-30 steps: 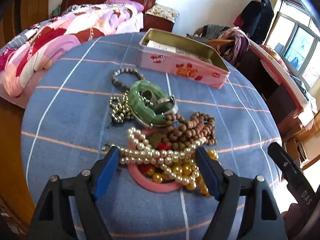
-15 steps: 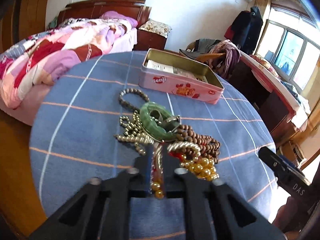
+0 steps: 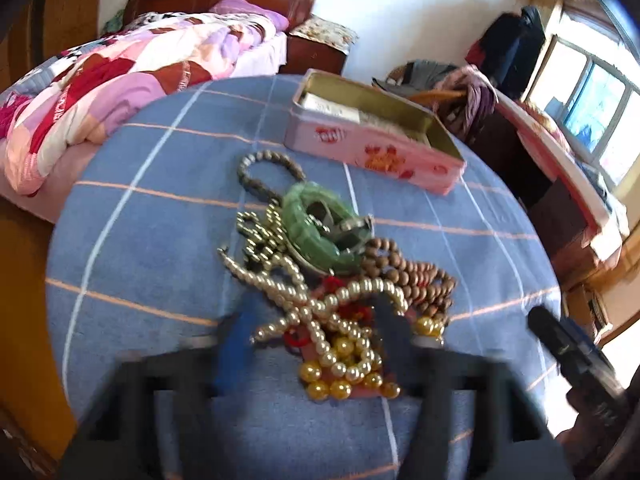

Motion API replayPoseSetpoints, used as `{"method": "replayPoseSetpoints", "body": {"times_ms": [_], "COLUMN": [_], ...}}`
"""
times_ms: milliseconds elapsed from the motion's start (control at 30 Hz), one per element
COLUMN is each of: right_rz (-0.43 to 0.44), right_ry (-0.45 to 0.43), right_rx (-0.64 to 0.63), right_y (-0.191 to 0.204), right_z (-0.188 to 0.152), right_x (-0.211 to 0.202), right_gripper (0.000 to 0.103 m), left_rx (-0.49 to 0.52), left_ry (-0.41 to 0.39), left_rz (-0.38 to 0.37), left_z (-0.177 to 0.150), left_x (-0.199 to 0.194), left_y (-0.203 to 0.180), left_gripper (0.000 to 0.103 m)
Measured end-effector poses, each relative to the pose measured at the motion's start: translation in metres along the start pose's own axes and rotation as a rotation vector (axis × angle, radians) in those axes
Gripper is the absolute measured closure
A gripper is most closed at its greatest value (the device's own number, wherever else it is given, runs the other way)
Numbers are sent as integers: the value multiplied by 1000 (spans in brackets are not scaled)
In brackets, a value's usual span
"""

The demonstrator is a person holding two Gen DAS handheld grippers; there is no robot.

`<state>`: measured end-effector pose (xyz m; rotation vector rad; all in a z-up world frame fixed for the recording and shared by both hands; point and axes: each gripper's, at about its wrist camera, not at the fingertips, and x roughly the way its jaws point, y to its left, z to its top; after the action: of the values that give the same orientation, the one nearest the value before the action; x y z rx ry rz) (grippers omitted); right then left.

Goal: Organize jewelry
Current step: 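Lower the left gripper onto the pile and grasp the red knot ornament, then grasp the gold bead strand with the right gripper while the left gripper lifts the red knot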

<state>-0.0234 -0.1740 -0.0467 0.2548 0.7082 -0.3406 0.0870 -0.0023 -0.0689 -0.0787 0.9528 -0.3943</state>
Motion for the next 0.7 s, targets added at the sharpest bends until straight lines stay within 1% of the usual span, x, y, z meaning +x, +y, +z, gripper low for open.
{"method": "replayPoseSetpoints", "body": {"times_ms": [33,67,100,167,233,300,367,400,467,533,633,700], "right_rz": [-1,0,5,20,55,116,167,194,267,320,324,299], "right_ry": [-2,-4,-4,1,11,37,76,100,146,180,213,196], "right_rx": [0,0,-2,-12,-24,-42,-57,-63,-70,-83,-124,-171], "right_y": [0,0,0,3,7,13,20,23,31,44,60,71], "right_z": [0,1,1,1,-1,-3,-7,-9,-13,-17,-22,-23], "right_x": [0,0,0,0,1,4,9,12,19,26,39,42], "right_gripper": [1,1,1,1,2,6,16,18,18,18,18,18], "left_rx": [12,15,14,3,-7,-4,-4,-8,-22,-35,-41,-45], "left_ry": [-1,-12,-17,-38,-77,-111,-144,-164,-194,-225,-249,-250], "left_rz": [10,4,-14,-48,-68,-79,-80,-85,-93,-92,-81,-75], "left_z": [-1,-2,-2,-2,-1,2,4,4,6,10,14,14], "left_x": [1,-1,-3,-10,-22,-33,-45,-52,-64,-73,-79,-79], "left_y": [-1,-1,0,2,6,8,11,13,17,20,24,27], "left_gripper": [75,80,82,83,83,83,83,83,83,83,83,83]}}
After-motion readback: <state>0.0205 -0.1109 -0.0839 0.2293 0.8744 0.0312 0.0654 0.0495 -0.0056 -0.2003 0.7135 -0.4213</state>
